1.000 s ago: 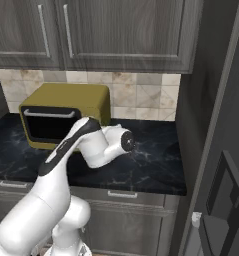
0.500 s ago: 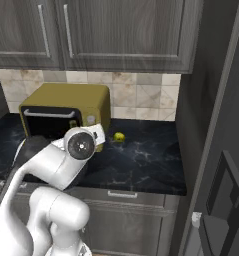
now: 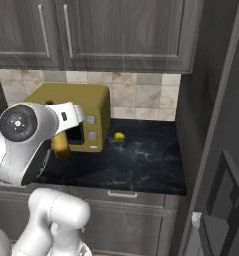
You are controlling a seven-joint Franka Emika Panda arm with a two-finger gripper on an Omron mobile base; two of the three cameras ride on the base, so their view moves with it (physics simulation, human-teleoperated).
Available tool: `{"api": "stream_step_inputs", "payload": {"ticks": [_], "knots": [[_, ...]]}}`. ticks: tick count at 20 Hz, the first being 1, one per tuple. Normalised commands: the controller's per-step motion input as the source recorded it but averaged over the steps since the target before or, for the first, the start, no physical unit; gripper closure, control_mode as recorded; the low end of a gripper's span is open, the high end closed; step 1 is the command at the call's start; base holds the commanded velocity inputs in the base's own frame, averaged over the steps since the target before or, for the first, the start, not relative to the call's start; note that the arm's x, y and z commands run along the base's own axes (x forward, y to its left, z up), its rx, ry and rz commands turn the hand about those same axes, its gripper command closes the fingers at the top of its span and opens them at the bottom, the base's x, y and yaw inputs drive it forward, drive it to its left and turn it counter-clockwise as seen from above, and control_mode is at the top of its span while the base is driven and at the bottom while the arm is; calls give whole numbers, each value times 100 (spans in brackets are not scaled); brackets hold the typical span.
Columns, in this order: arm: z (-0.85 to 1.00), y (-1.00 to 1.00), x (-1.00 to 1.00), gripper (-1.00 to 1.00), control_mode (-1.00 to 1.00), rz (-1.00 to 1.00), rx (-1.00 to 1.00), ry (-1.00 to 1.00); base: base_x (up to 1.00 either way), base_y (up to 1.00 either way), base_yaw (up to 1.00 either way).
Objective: Place the beer on the top shelf of the fridge to keep it out of children's reach, and place the sweet potato and pear on lower shelves for easy access.
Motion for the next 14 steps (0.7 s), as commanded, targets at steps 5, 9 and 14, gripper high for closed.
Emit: {"api": "stream_step_inputs", "payload": {"ticks": [5, 9, 14], "knots": [[68, 2, -64, 100, -100, -3, -7, 2, 0, 0, 0], [46, 8, -55, 100, -100, 0, -6, 0, 0, 0, 0], [27, 5, -45, 100, -100, 0, -4, 0, 0, 0, 0]]}}
